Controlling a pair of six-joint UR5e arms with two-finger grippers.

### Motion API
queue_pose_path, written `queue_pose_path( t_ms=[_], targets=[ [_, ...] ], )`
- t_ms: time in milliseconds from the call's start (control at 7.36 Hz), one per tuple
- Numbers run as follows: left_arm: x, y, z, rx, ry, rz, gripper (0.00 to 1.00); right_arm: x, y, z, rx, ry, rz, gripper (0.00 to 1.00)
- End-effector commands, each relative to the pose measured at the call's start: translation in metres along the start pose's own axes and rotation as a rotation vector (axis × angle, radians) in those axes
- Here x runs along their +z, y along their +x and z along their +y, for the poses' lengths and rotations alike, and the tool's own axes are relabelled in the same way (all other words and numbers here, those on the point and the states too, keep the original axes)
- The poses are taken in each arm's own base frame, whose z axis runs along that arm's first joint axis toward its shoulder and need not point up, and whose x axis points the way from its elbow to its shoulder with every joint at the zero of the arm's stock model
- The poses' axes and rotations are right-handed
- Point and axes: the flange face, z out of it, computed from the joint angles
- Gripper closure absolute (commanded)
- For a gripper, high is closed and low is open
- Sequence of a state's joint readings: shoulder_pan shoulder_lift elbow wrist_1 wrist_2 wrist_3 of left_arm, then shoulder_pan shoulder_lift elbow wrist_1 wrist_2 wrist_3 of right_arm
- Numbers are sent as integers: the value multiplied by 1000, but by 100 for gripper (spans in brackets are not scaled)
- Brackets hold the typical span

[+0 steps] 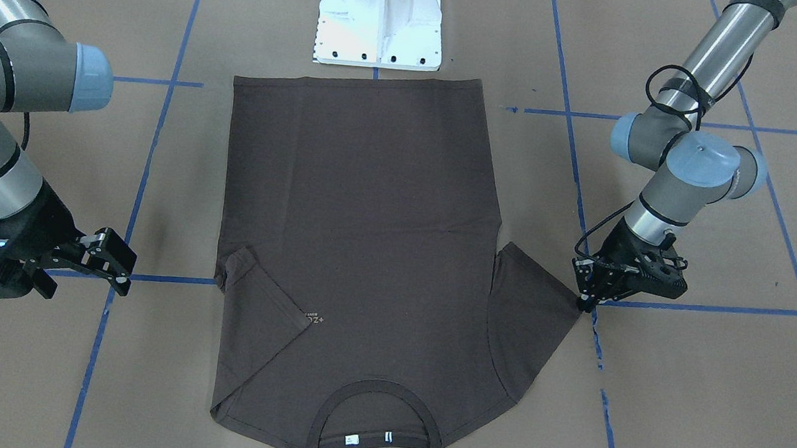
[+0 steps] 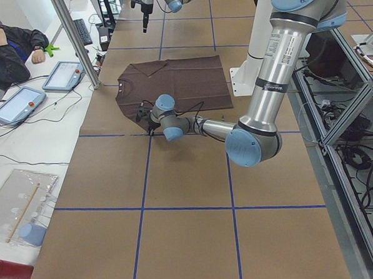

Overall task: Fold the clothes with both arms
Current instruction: 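Raise the right gripper away while the left gripper moves beside the other sleeve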

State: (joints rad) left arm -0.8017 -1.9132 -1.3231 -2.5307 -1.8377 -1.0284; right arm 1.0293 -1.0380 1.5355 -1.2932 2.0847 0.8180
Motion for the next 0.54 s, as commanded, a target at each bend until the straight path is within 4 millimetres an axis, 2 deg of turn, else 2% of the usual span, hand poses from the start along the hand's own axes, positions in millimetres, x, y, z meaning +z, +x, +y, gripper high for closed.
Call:
queue_pose_path(
  t_ms=[0,272,408],
  targets=[
    [-2,4,-1,-4,3,7,100,0,0,0,1,0,0,0],
    [-19,32,-11,-1,14,30,100,-2,-1,0,-2,4,-3,0],
    [-22,55,-20,-10,-8,-2,100,-4,-2,0,0,6,-4,0]
  ],
)
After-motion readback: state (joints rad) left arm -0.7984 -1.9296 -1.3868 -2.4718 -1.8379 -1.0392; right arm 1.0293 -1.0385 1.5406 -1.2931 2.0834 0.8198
